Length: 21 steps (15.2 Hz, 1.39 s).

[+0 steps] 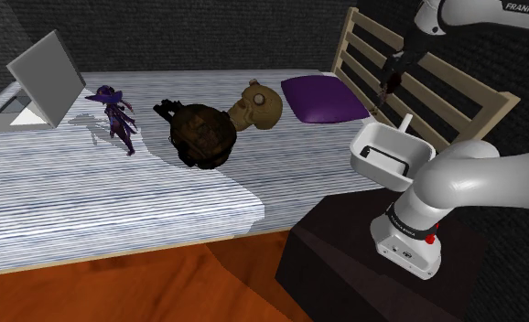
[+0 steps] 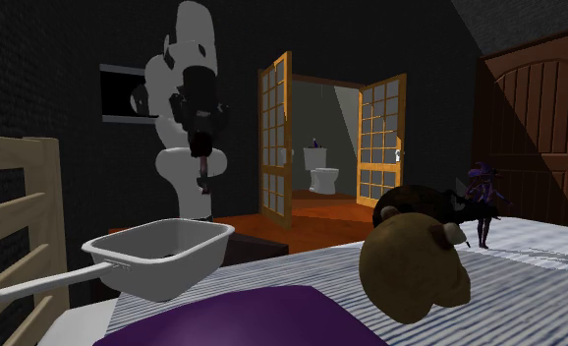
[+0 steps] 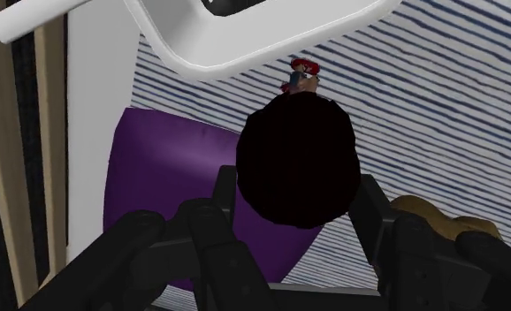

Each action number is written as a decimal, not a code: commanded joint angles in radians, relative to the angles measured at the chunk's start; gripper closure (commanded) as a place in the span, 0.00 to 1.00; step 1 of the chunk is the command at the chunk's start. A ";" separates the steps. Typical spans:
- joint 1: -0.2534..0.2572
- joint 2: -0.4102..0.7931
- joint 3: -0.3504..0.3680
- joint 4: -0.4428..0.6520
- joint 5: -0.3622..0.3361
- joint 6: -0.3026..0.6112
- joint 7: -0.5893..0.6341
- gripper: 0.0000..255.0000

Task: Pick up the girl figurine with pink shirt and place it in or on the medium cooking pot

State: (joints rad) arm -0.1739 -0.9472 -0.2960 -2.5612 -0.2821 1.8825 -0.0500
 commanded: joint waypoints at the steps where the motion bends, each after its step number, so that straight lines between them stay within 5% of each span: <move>1: -0.022 -0.030 -0.036 0.008 -0.023 -0.031 -0.048 1.00; 11: -0.087 -0.034 -0.256 0.155 -0.138 -0.123 -0.298 1.00; 21: -0.113 -0.060 -0.306 0.017 -0.188 -0.011 -0.292 1.00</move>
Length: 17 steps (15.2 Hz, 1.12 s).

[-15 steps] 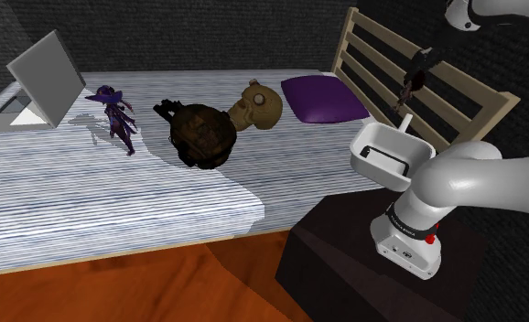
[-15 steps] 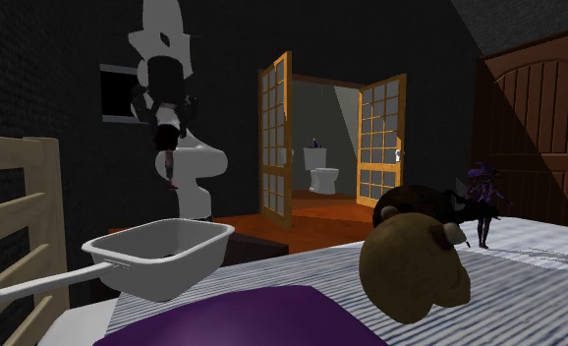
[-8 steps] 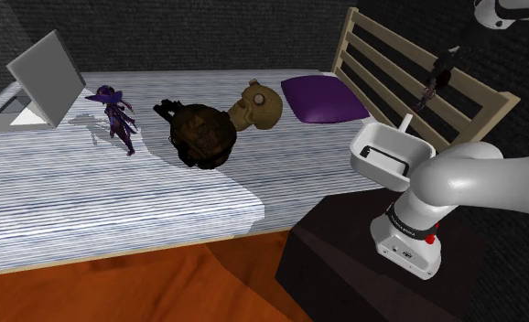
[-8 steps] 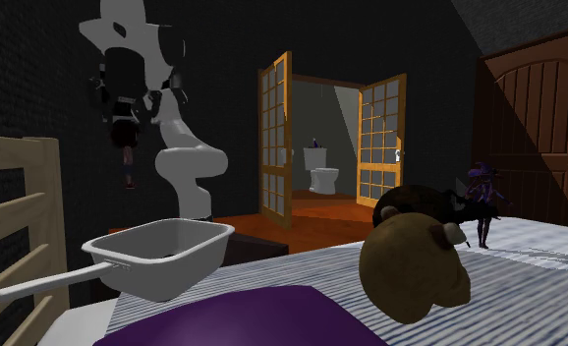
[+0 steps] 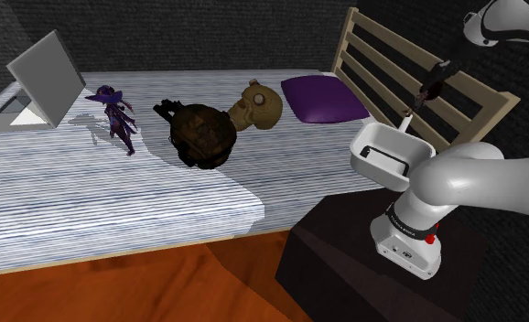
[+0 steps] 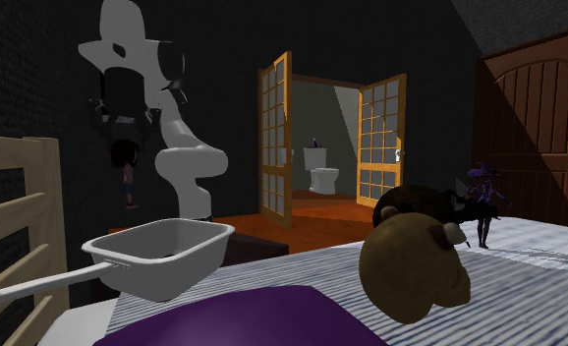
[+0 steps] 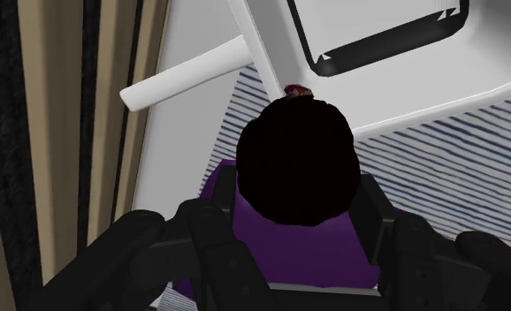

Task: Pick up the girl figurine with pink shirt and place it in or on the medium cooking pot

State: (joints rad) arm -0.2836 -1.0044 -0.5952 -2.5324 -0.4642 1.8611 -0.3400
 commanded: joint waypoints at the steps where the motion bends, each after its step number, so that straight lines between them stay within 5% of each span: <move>1: -0.006 -0.004 -0.013 -0.025 -0.012 0.022 -0.001 1.00; 17: -0.042 0.008 -0.108 -0.189 -0.099 0.198 0.005 1.00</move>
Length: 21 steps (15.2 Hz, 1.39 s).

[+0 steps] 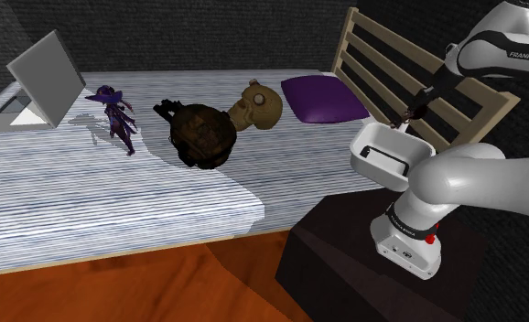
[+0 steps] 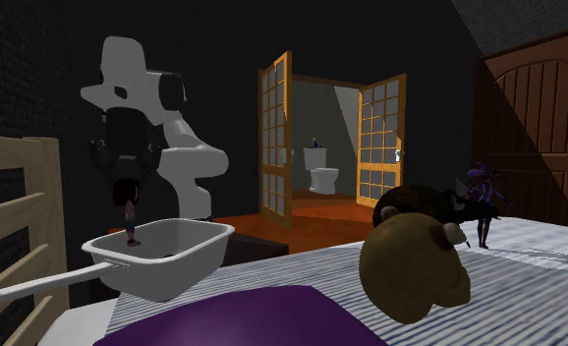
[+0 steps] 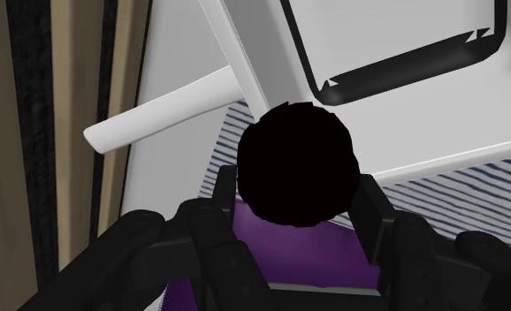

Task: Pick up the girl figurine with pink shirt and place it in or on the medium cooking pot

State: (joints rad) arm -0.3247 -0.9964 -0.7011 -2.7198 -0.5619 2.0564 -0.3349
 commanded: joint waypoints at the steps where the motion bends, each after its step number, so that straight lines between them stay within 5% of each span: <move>1: -0.001 0.000 -0.002 -0.002 -0.002 0.003 0.000 1.00; 6: -0.001 0.000 -0.002 -0.002 -0.002 0.003 0.000 1.00; 7: -0.001 0.000 -0.002 -0.002 -0.002 0.003 0.000 0.00; 12: -0.001 0.000 -0.002 -0.002 -0.002 0.003 0.000 0.00; 16: -0.003 -0.055 0.074 0.083 0.056 -0.141 -0.014 0.00; 21: -0.003 -0.055 0.075 0.083 0.057 -0.141 -0.014 0.00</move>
State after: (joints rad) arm -0.3278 -1.0508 -0.6270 -2.6372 -0.5056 1.9170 -0.3484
